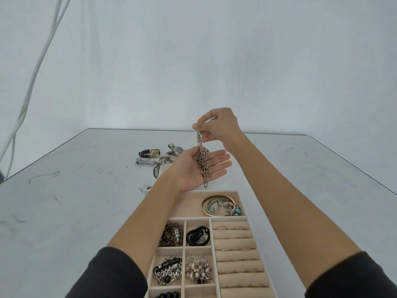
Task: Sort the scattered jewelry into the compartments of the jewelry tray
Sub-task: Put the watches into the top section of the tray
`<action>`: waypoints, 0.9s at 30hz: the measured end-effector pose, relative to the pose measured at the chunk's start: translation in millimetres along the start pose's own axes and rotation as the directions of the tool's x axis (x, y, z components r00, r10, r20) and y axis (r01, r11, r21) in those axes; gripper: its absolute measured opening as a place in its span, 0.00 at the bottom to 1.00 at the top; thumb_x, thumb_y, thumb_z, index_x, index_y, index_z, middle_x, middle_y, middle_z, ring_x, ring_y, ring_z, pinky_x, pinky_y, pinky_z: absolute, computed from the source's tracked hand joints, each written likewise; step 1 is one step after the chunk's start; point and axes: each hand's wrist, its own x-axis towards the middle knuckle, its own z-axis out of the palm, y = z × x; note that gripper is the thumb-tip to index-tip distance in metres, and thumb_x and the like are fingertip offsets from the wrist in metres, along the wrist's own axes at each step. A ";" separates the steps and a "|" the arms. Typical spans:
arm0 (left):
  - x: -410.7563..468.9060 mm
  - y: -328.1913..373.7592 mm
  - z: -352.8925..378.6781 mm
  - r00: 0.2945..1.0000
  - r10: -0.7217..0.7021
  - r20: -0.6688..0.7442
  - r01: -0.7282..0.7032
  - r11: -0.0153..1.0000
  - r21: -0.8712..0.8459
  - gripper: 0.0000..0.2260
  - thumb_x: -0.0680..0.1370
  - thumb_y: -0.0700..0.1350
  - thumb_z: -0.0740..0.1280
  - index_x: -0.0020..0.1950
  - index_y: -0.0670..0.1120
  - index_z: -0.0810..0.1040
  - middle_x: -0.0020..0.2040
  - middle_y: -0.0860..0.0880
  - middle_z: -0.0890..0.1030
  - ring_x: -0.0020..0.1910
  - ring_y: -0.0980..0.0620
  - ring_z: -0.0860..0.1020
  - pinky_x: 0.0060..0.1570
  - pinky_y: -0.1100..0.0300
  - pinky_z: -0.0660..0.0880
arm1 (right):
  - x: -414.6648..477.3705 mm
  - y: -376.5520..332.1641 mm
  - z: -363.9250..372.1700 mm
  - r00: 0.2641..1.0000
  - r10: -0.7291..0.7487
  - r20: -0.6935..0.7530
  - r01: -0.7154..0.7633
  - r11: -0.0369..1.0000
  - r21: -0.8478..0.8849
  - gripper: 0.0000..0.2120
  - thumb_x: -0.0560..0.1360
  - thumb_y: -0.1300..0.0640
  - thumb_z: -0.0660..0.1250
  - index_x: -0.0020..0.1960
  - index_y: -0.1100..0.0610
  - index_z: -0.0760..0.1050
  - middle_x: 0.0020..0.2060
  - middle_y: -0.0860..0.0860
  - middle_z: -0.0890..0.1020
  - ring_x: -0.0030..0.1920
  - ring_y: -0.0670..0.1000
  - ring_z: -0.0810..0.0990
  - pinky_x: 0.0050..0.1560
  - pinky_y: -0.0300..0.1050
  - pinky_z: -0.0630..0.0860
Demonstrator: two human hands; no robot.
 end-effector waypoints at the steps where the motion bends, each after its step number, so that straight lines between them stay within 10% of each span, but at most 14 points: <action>1: -0.5 0.0 0.3 1.000 -0.004 -0.004 0.004 1.000 -0.003 0.25 0.83 0.51 0.49 0.51 0.34 0.80 0.51 0.38 0.83 0.46 0.41 0.83 0.57 0.47 0.74 | -0.2 0.5 0.3 1.000 -0.013 -0.008 0.013 1.000 -0.005 0.07 0.66 0.64 0.77 0.41 0.63 0.80 0.30 0.54 0.80 0.24 0.50 0.78 0.38 0.49 0.83; 13: 0.0 2.3 -2.6 0.996 0.015 -0.093 -0.027 0.992 -0.125 0.25 0.83 0.49 0.50 0.56 0.27 0.75 0.53 0.31 0.79 0.46 0.34 0.82 0.53 0.44 0.78 | -15.8 7.1 -6.0 0.988 -0.152 -0.033 0.153 0.988 0.003 0.02 0.68 0.67 0.73 0.40 0.65 0.81 0.34 0.57 0.83 0.29 0.50 0.80 0.39 0.46 0.83; 18: -0.6 3.0 -2.4 0.992 0.075 -0.104 -0.091 0.984 -0.152 0.25 0.83 0.46 0.52 0.43 0.30 0.81 0.44 0.34 0.82 0.39 0.36 0.83 0.61 0.46 0.72 | -29.1 12.2 -8.1 0.984 -0.163 0.066 0.172 0.969 -0.179 0.01 0.66 0.66 0.73 0.38 0.63 0.82 0.34 0.58 0.84 0.30 0.52 0.82 0.37 0.45 0.82; 27: -0.5 4.2 -7.1 0.992 0.068 -0.103 -0.089 0.974 -0.209 0.29 0.83 0.57 0.47 0.53 0.34 0.75 0.40 0.38 0.84 0.34 0.43 0.84 0.33 0.46 0.80 | -42.6 21.4 -4.3 0.938 -0.161 0.305 0.323 0.726 -0.607 0.04 0.62 0.58 0.75 0.36 0.53 0.83 0.31 0.46 0.81 0.37 0.47 0.78 0.35 0.41 0.70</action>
